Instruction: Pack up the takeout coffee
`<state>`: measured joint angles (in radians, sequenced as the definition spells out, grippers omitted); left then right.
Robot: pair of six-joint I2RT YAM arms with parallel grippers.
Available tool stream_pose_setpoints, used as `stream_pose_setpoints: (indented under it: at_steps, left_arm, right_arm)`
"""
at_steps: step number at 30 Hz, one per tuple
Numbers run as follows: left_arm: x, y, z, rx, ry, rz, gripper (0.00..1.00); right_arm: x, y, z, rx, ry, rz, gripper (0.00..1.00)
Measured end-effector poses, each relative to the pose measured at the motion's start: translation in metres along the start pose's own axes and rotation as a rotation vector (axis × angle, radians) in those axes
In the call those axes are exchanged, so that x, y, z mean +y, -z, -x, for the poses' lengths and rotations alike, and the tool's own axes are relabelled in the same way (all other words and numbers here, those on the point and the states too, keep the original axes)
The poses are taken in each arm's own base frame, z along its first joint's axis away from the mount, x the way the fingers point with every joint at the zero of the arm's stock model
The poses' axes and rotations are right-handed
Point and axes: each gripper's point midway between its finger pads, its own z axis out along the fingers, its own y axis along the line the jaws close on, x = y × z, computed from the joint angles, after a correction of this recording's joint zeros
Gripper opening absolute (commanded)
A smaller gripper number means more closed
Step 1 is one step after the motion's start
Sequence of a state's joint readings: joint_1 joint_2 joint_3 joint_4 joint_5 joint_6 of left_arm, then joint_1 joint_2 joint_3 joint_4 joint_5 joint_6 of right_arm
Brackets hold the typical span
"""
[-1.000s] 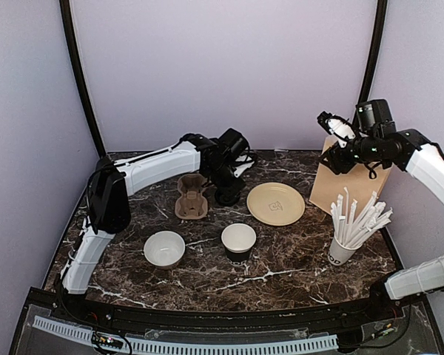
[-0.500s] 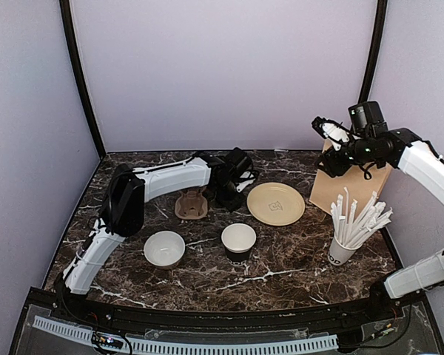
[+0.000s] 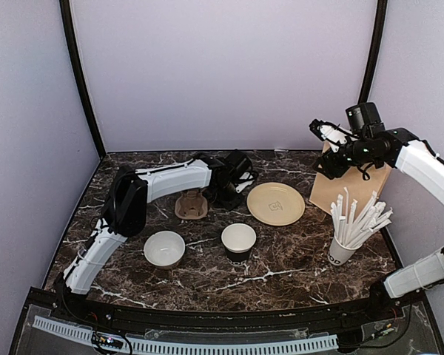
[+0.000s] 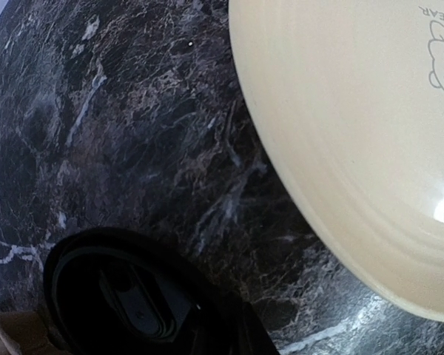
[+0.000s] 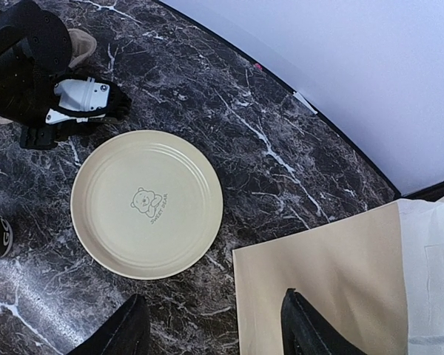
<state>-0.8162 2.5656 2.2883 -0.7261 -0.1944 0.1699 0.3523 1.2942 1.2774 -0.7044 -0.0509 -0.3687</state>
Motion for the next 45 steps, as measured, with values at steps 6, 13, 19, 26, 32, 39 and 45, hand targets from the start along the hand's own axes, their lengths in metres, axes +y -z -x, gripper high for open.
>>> stream_pose_setpoints:
  at_steps: [6,13,19,26,32,39,45]
  left_arm:
    - [0.003,0.001,0.000,0.000,0.002,0.016,0.07]
    - [0.010,0.061,0.031,-0.111,0.034,-0.025,0.08]
    - [0.025,0.210,0.081,-0.407,0.119,-0.122,0.08]
    - [0.013,0.342,0.073,-0.754,0.193,-0.317,0.08]
    - [-0.012,0.359,0.043,-0.921,0.221,-0.468,0.08]
    - [-0.032,0.353,0.030,-1.019,0.234,-0.601,0.09]
    - [-0.040,0.365,0.029,-1.106,0.218,-0.671,0.10]
  right_arm:
    - [0.002,0.001,0.002,-0.008,0.001,0.011,0.60]
    - [0.005,0.017,0.029,-0.084,0.002,0.061,0.61]
    - [0.009,0.038,0.067,-0.198,-0.018,0.121,0.67]
    - [0.039,0.047,0.101,-0.331,-0.113,0.359,0.71]
    - [0.073,0.046,0.124,-0.392,-0.224,0.633,0.76]
    - [0.148,0.058,0.141,-0.359,-0.240,0.937,0.87]
    - [0.169,0.055,0.148,-0.326,-0.288,1.058,0.99]
